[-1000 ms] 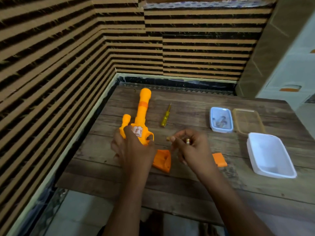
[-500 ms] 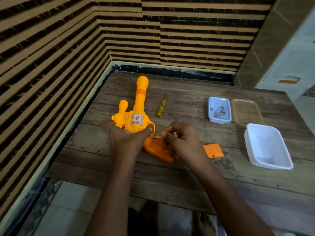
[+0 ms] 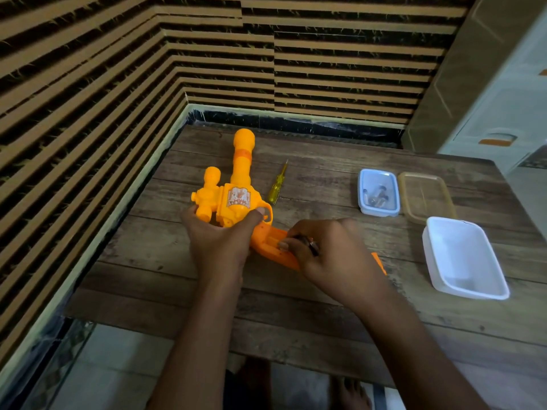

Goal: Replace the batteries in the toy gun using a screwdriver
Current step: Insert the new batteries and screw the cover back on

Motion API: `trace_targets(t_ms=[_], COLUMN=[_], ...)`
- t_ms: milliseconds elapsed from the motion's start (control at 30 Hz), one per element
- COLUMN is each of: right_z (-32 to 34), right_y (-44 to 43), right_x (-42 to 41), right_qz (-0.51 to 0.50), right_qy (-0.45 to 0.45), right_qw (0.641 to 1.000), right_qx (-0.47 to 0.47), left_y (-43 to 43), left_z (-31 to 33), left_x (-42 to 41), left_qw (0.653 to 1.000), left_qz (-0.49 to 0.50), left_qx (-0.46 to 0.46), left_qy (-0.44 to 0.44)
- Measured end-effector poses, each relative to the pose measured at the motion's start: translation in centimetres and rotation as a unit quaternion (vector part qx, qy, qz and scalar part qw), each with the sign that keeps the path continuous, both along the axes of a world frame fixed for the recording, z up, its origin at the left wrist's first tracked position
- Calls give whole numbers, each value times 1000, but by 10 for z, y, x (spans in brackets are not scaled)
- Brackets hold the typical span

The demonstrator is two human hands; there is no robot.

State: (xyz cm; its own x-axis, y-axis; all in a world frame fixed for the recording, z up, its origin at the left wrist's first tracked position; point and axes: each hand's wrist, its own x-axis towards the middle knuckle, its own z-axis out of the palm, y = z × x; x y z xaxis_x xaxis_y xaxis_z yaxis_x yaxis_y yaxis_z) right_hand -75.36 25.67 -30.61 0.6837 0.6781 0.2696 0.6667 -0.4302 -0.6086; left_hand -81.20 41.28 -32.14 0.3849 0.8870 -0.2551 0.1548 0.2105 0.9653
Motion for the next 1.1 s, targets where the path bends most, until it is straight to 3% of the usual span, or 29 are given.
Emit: trace_targets(t_ms=[300,467,667,733,800,867,933,1000,1100], right_z=[9,12,16,21,24,28,31,33,31], right_y=[-12,-21,-17,-17,-17,-20,-24,-25,-20], right_x=[12,19,11,9,10,11,11,11,12], right_qz=[-19,-49,-51,-59,-77,-87,-84,-88,-118], right_qy=[-19,48,-12,26,136,287,376,392,318], right_qw=[999,995,996,991,964,896,844,846,907], right_qx=[25,75,73,116,216,327,372,351,250], left_y=[-17,-34,-41,-40,-38,-37,-37,-37,-39], left_z=[1,-2,0,2,4,6,6,6,5], left_x=[9,13,16,16,16,16,17,18,18], left_qw=[990,980,972,968,964,960,955,952,958], left_qz=[13,19,43,45,38,33,27,26,32], left_qx=[-107,-146,-161,-176,-191,-206,-217,-222,-204], left_qy=[-88,-134,-167,-173,-178,-189,-201,-209,-196])
